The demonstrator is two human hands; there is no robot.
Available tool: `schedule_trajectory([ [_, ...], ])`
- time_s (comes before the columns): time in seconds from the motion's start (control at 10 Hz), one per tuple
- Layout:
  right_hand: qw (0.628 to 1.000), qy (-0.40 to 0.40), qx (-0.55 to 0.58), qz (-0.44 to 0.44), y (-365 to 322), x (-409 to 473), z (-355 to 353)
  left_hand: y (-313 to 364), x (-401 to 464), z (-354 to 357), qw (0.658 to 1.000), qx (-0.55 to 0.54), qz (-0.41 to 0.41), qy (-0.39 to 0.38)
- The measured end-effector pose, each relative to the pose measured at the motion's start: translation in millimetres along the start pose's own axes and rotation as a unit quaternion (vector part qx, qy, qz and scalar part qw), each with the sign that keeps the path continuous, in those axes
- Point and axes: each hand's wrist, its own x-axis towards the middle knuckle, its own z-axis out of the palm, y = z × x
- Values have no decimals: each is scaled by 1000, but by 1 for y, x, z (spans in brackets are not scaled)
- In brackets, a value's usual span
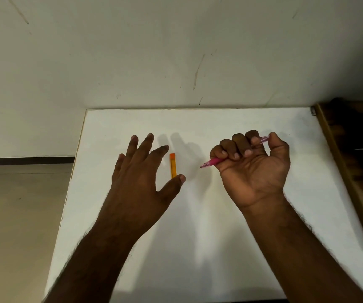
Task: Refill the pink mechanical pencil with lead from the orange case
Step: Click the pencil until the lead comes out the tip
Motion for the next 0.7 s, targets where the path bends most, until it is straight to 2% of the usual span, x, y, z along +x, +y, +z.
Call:
schedule_trajectory([
  [0.7,1000,3,-8,-1,0,0,-1,0,0,0,1000,-2,1,-2],
])
